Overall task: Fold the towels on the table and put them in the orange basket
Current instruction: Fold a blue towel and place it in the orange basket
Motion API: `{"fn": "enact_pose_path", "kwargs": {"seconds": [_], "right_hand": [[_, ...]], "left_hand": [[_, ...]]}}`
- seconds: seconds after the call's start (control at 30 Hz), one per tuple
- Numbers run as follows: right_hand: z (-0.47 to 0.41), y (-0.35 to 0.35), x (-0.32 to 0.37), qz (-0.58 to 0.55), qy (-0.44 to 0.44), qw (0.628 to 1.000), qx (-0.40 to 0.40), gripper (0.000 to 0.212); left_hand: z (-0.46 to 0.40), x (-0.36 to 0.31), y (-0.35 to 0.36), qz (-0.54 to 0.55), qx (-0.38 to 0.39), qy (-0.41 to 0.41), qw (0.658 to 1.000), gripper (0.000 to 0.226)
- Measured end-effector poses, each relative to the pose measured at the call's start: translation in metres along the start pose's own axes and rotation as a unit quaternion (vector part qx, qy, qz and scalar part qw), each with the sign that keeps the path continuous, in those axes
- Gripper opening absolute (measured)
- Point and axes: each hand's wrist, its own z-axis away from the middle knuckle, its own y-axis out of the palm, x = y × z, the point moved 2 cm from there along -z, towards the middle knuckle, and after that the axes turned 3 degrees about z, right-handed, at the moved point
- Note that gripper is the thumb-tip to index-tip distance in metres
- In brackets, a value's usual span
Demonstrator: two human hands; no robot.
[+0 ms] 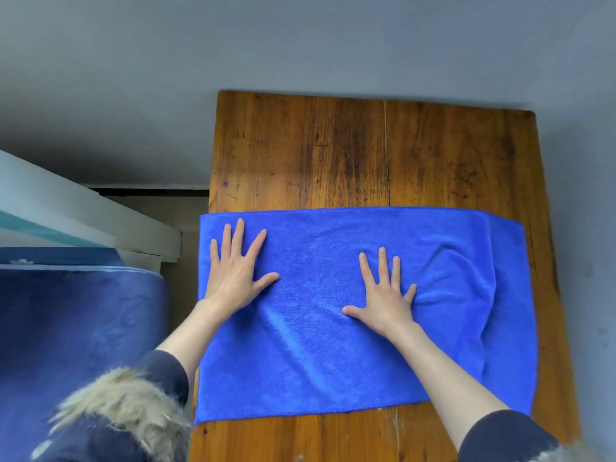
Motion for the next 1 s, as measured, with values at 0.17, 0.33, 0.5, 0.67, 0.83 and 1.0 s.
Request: {"fn": "enact_pose_path", "kwargs": {"seconds": [0.17,0.33,0.5,0.67,0.83,1.0], "right_hand": [[0.000,-0.001,-0.004,0.010,0.000,1.000,-0.008,0.113],[0.006,0.000,-0.004,0.008,-0.007,1.000,-0.030,0.110],[0.026,0.023,-0.005,0.037,-0.022,0.998,-0.052,0.107],[0.049,0.049,-0.003,0.038,-0.022,0.997,-0.061,0.108],[0.057,0.062,-0.002,0.023,0.002,0.999,-0.037,0.108],[0.057,0.060,0.000,0.019,-0.007,0.999,-0.025,0.109]], "left_hand": [[-0.019,0.014,-0.006,-0.022,0.030,0.006,0.999,0.097],[-0.013,0.004,-0.010,-0.003,-0.002,0.005,1.000,0.084],[0.039,-0.032,0.022,-0.029,0.002,0.048,0.998,0.090],[0.095,-0.040,0.054,0.019,0.012,-0.014,1.000,0.096],[0.109,-0.022,0.062,-0.008,0.070,-0.060,0.996,0.110],[0.106,-0.012,0.052,-0.042,0.090,-0.057,0.993,0.111]]}}
